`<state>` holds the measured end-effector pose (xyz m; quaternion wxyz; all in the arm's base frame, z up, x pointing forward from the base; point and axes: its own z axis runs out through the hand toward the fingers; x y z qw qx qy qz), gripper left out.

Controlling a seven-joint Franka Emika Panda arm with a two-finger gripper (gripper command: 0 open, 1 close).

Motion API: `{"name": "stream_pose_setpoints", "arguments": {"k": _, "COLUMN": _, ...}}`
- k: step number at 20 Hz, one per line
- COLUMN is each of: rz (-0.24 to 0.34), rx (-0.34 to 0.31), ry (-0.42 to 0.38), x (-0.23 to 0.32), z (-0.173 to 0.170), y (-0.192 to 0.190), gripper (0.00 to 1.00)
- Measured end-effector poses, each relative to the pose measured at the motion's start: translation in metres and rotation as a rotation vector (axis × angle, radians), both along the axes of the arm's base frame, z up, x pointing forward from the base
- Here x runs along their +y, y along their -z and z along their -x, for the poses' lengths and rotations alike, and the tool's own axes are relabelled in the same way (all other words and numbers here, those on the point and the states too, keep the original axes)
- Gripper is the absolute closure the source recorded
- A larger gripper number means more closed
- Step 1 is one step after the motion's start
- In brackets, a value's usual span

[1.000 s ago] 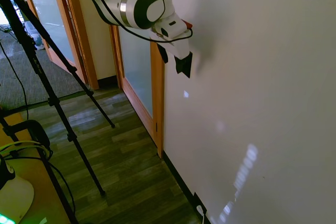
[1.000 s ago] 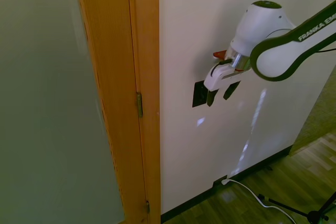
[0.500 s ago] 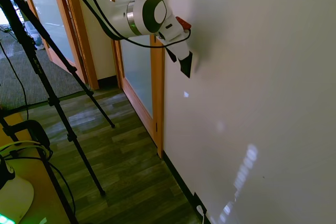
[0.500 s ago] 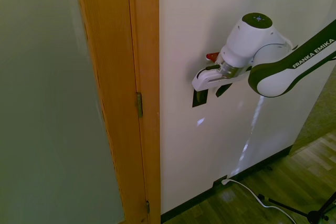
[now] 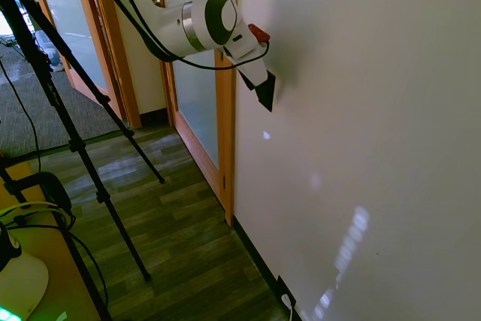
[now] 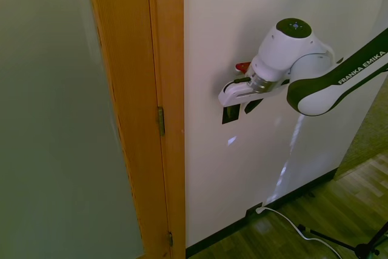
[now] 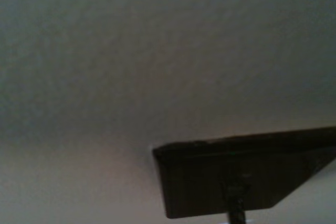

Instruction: Turn on the light

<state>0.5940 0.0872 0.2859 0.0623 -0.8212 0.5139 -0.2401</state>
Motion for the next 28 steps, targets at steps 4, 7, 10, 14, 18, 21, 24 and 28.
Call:
{"name": "stream_pose_setpoints", "arguments": {"k": 4, "rz": 0.002, "rx": -0.023, "ry": 0.018, "x": 0.0, "z": -0.01, "y": 0.004, "gripper": 1.0}}
{"name": "stream_pose_setpoints", "arguments": {"k": 7, "rz": 0.001, "rx": -0.02, "ry": 0.037, "x": -0.004, "z": -0.01, "y": 0.01, "gripper": 1.0}}
{"name": "stream_pose_setpoints", "arguments": {"k": 10, "rz": 0.004, "rx": -0.023, "ry": 0.055, "x": -0.006, "z": -0.011, "y": 0.014, "gripper": 1.0}}
{"name": "stream_pose_setpoints", "arguments": {"k": 14, "rz": 0.023, "rx": -0.059, "ry": 0.065, "x": 0.002, "z": -0.008, "y": 0.012, "gripper": 1.0}}
{"name": "stream_pose_setpoints", "arguments": {"k": 18, "rz": 0.036, "rx": -0.077, "ry": 0.076, "x": 0.007, "z": -0.006, "y": 0.012, "gripper": 1.0}}
{"name": "stream_pose_setpoints", "arguments": {"k": 21, "rz": 0.041, "rx": -0.097, "ry": 0.076, "x": 0.007, "z": -0.004, "y": 0.012, "gripper": 1.0}}
{"name": "stream_pose_setpoints", "arguments": {"k": 24, "rz": 0.047, "rx": -0.153, "ry": 0.085, "x": 0.01, "z": 0.004, "y": 0.01, "gripper": 1.0}}
{"name": "stream_pose_setpoints", "arguments": {"k": 28, "rz": 0.06, "rx": -0.192, "ry": 0.088, "x": 0.014, "z": 0.009, "y": 0.004, "gripper": 0.0}}
